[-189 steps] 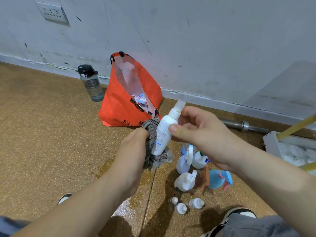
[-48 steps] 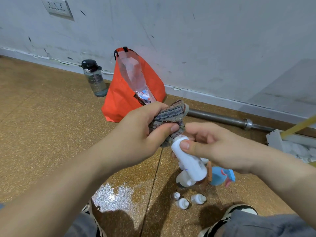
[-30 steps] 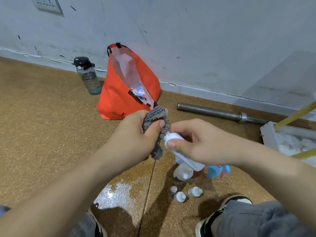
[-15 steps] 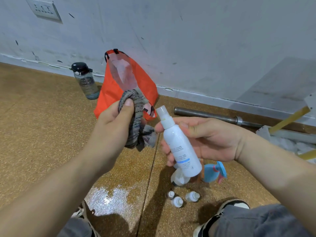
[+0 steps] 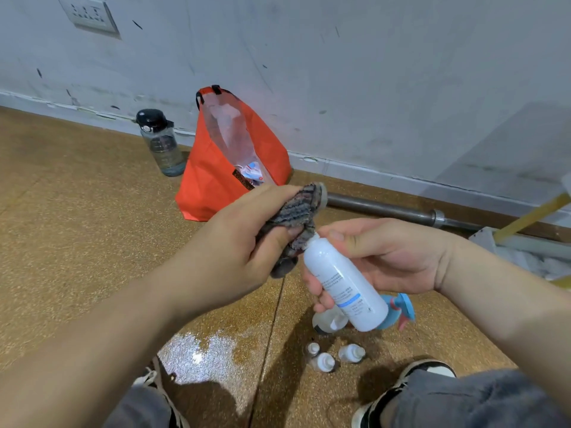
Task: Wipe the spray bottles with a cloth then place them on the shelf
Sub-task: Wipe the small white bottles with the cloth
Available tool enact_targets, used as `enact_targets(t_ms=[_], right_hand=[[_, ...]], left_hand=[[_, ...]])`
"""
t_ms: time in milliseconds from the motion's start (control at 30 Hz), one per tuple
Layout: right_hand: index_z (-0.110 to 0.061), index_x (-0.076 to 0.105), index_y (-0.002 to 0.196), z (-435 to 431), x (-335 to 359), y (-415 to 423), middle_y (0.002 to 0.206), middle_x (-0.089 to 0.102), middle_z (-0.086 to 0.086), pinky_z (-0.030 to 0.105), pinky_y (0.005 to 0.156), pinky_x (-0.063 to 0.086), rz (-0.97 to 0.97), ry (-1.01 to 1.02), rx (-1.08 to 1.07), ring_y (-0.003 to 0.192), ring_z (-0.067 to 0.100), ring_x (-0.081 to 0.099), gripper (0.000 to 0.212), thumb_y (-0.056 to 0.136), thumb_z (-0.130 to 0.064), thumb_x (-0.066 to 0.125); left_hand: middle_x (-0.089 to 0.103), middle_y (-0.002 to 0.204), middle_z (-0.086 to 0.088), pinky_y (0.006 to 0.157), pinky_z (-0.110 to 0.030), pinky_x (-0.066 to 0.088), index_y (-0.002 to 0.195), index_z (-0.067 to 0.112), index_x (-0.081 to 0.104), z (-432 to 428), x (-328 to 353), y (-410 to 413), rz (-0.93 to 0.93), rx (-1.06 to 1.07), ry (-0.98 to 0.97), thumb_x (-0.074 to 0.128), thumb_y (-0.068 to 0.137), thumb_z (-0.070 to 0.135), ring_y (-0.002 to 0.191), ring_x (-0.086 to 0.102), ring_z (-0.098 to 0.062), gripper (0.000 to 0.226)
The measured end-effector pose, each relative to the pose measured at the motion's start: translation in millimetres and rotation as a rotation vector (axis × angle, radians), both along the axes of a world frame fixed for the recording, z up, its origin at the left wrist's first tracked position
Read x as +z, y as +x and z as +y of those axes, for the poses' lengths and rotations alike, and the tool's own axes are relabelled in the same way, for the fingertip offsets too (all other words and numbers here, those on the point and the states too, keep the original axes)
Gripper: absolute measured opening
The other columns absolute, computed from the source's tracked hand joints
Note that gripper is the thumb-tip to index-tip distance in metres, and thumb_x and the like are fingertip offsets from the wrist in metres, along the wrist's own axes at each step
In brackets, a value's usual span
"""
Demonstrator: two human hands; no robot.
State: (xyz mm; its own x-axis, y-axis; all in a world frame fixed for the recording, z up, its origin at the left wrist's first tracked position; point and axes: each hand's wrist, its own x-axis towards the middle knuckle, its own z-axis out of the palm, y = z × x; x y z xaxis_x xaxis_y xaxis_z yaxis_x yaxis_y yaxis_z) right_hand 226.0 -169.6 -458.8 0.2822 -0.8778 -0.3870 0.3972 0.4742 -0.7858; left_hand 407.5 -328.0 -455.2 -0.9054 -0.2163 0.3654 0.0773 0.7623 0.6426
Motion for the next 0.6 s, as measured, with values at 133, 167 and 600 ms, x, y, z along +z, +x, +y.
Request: enact_targets(t_ms=[133,167,600], right_hand=[[-0.009,0.069,0.105,-0.6,-4.2,1.3,0.100,0.068,0.024,0.060,0.101,0.042,0.105,0.061,-0.027,0.092,0.038,0.063,0.028,0.095,-0.032,0.058],[-0.008,0.067,0.106,-1.1,-4.9,1.3,0.100,0.068,0.024,0.057,0.098,0.045,0.125,0.074,-0.032,0.089,0.038,0.066,0.028,0.095,-0.031,0.057],[-0.027,0.072,0.115,10.8,1.3,-2.4,0.093,0.069,0.000,0.031,0.080,0.047,0.847,-0.120,0.077,0.088,0.010,0.060,0.017,0.101,-0.023,0.063]], left_hand=[[0.055,0.100,0.009,0.085,-0.011,0.039,0.126,0.016,0.061,-7.4,1.1,1.7,-0.123,-0.077,-0.072,0.056,0.098,0.004,0.096,0.055,0.001,0.031],[0.056,0.100,0.009,0.085,-0.012,0.040,0.127,0.017,0.062,-8.1,1.9,2.1,-0.142,-0.090,-0.069,0.057,0.098,0.004,0.097,0.056,-0.001,0.032],[0.066,0.061,0.001,0.039,-0.020,0.044,0.093,0.014,0.059,-17.9,20.2,8.3,-0.087,0.325,0.785,0.048,0.109,0.018,0.050,0.065,-0.011,0.020]])
